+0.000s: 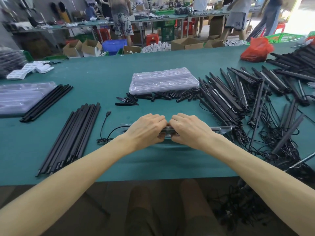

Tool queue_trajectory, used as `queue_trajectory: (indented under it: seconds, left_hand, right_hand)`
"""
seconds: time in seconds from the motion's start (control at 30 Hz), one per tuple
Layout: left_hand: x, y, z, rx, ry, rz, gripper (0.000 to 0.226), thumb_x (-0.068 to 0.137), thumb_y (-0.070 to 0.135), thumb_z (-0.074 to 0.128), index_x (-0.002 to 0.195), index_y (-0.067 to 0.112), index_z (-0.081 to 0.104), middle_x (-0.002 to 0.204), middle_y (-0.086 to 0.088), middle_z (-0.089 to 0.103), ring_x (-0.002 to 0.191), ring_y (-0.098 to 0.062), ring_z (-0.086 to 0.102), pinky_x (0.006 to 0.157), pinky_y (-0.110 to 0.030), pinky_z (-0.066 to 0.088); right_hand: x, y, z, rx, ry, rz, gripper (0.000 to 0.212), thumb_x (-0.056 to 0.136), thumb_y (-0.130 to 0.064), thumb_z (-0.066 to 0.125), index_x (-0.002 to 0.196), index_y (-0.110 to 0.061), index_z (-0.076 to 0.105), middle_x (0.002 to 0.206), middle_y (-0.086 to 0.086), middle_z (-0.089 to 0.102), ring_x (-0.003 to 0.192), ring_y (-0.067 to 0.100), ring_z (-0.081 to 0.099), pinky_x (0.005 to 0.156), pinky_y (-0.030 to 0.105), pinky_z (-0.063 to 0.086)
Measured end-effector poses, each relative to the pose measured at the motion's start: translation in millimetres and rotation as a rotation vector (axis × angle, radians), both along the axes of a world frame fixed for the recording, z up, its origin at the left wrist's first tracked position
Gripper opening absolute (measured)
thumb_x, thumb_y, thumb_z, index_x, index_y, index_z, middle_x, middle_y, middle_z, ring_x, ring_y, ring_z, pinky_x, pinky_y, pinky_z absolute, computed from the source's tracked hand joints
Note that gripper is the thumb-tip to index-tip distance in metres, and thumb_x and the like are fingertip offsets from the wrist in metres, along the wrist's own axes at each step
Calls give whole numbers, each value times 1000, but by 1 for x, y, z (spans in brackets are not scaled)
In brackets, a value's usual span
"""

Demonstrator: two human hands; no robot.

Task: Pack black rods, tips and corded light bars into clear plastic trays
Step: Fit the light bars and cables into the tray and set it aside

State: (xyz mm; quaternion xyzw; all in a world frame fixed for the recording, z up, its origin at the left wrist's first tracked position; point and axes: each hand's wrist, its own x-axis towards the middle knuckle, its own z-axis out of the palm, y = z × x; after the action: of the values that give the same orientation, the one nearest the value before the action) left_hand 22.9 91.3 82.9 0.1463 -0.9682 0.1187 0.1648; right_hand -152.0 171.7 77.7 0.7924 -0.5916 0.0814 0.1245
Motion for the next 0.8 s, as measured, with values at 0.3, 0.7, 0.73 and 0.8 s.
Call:
queue_trajectory:
  seconds: [0.3, 0.7, 0.73, 0.8]
  left_hand:
    - [2, 1, 0, 57, 36, -13, 23, 69, 11, 81, 77, 7, 61, 72, -7, 60, 63, -29, 58, 59, -35, 48]
    - [3, 0, -2, 101, 56, -2, 19, 72, 14, 79, 79, 8, 62, 73, -5, 60, 63, -28, 57, 61, -33, 44]
    - [3, 0, -2, 107, 56, 0, 18, 73, 14, 78, 80, 8, 63, 74, -5, 61, 64, -28, 57, 62, -34, 44]
    - [4, 0, -2, 90, 53, 0, 17, 74, 14, 77, 81, 7, 64, 75, -6, 61, 66, -28, 58, 62, -35, 46]
  right_hand:
    - [1, 1, -1, 11, 2, -2, 17, 88, -27, 57, 94, -12, 53, 99, 5, 59, 96, 27, 53, 68, 39, 39]
    - [3, 3, 0, -18, 8, 30, 16, 82, -23, 65, 87, -10, 57, 87, 6, 61, 85, 29, 57, 60, 37, 35]
    - [3, 3, 1, -15, 8, 28, 16, 83, -24, 64, 87, -10, 57, 88, 6, 61, 85, 28, 57, 60, 38, 37]
    - [3, 3, 1, -8, 11, 23, 16, 84, -24, 63, 89, -10, 57, 90, 6, 60, 88, 28, 56, 62, 39, 39]
